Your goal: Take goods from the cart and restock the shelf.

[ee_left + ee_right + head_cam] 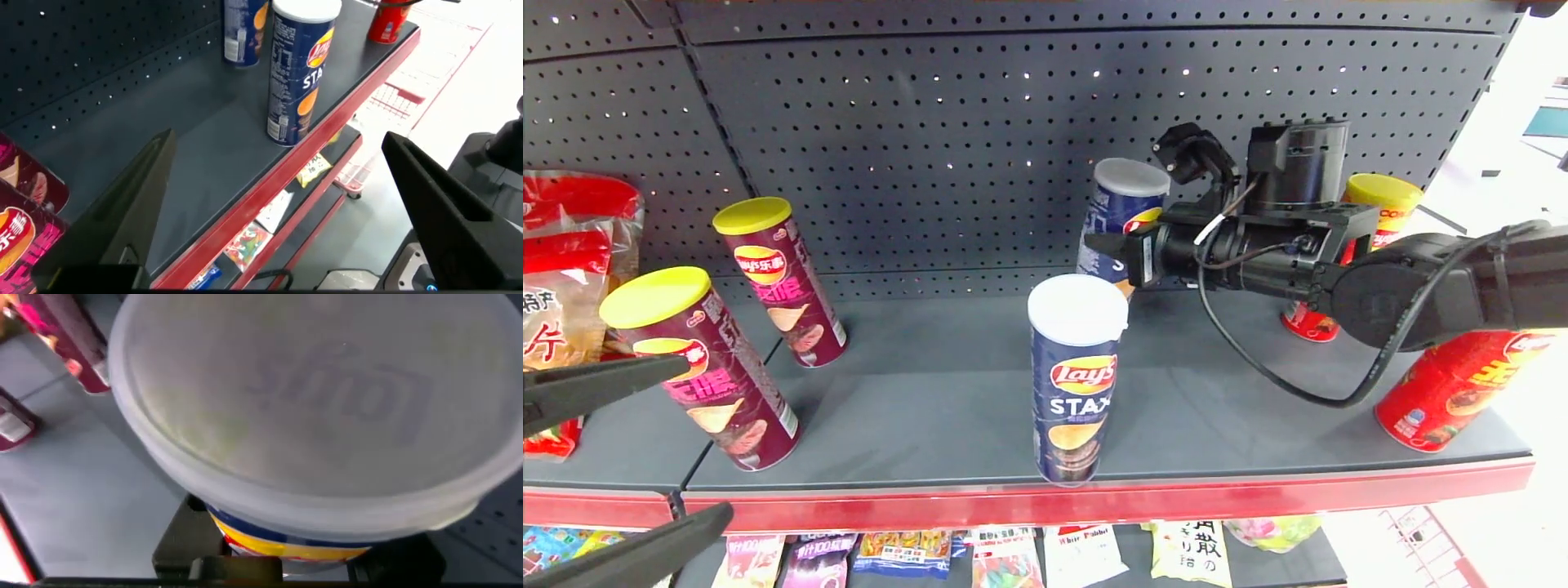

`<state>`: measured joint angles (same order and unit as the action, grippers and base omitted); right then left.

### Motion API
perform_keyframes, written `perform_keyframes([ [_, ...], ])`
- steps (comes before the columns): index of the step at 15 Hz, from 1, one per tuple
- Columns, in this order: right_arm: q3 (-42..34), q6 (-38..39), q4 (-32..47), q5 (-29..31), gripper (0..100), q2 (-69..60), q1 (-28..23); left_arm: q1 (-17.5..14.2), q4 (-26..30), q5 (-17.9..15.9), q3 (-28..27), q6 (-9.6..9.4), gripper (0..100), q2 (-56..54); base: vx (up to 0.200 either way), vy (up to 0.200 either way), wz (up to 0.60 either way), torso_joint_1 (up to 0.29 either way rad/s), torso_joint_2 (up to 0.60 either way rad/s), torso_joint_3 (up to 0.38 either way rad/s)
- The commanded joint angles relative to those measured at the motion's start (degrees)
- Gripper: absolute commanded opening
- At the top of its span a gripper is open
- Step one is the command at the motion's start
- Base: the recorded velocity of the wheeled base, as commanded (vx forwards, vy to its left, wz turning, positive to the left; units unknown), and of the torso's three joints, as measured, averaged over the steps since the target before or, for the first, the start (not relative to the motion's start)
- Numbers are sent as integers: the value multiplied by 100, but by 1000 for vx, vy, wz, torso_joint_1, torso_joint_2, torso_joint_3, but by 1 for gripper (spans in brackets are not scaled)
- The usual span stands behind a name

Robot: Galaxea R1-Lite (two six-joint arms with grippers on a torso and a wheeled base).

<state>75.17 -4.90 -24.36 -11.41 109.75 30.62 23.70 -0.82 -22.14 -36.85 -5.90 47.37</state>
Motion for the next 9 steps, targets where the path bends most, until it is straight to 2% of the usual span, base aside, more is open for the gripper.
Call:
perform_keyframes([
  [1, -20, -2, -8, 7, 0, 64, 31, 3, 3, -1, 20, 1, 100, -9, 0, 0, 0, 0, 0, 0],
  [9, -310, -2, -52, 122, 0, 222, 286, 3, -6, -1, 178, 10, 100, -97, 0, 0, 0, 0, 0, 0],
])
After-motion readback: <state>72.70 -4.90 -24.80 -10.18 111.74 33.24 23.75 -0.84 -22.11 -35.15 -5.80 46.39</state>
